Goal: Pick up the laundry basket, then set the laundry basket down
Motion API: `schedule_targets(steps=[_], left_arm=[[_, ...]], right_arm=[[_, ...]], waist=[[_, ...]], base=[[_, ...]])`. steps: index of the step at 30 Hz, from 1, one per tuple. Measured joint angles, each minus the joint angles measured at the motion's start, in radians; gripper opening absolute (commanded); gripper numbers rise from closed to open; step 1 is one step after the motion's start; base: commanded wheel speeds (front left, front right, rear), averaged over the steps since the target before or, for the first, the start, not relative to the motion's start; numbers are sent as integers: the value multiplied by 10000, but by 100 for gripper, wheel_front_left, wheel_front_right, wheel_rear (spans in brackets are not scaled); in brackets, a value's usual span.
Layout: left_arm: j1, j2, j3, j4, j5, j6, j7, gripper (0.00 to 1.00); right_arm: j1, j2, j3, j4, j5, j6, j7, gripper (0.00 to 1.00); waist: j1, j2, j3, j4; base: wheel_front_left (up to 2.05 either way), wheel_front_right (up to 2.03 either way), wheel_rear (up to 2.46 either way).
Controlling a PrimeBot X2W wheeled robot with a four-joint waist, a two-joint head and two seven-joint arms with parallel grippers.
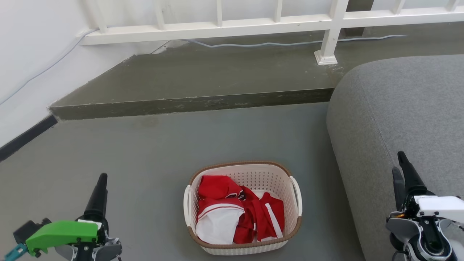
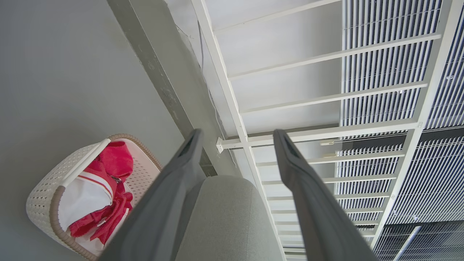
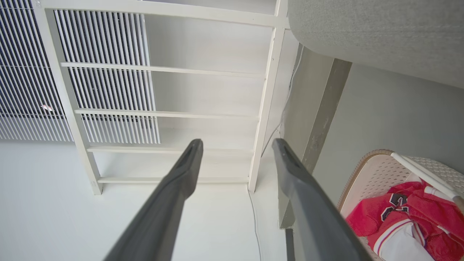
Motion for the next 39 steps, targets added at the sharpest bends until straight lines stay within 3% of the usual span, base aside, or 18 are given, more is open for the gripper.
schedule_targets(steps=[15,39], left_arm=[[-394,516,-767,-330,2811,224,-483,100],[-675,853,-1964,-838,7041,1151,-1252,100]], right_arm=[[-247,-593,662,-316,-2462,-107,-566,100],[-554,-1313,2075,-922,-7137,-989,-1392,100]], waist=[[0,0,-20,41],[0,0,9,65]], base=[[0,0,0],[0,0,0]])
